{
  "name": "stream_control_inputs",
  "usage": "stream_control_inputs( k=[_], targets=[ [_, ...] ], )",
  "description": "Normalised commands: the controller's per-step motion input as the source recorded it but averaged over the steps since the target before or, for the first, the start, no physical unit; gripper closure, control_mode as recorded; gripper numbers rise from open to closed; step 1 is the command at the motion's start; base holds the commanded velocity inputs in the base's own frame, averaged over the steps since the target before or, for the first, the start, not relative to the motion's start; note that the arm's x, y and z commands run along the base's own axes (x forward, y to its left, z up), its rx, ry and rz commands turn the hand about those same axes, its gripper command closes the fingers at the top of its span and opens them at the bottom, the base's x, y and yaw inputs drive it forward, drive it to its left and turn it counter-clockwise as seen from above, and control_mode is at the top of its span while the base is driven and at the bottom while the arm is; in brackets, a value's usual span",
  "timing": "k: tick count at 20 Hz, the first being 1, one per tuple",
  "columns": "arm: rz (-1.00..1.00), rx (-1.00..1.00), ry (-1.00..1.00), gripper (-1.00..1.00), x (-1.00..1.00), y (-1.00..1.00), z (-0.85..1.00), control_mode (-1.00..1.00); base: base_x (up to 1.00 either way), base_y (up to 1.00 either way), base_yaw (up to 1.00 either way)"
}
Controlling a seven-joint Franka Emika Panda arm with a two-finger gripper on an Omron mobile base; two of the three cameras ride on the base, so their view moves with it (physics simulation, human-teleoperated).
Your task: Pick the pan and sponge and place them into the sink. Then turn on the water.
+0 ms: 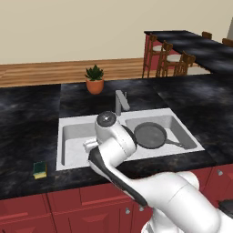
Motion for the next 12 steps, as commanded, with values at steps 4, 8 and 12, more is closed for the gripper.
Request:
stream_control_inputs(
  k=[4,8,12],
  targets=[
    [0.0,0.07,0.15,-1.0,0.0,0.41,0.03,-1.0,0.0,0.0,0.0],
    [0.0,0.05,0.14,-1.0,0.01,0.44,0.04,-1.0,0.0,0.0,0.0],
    [0.0,0.02,0.1,-1.0,0.0,0.47,0.02,-1.0,0.0,0.0,0.0]
  ],
)
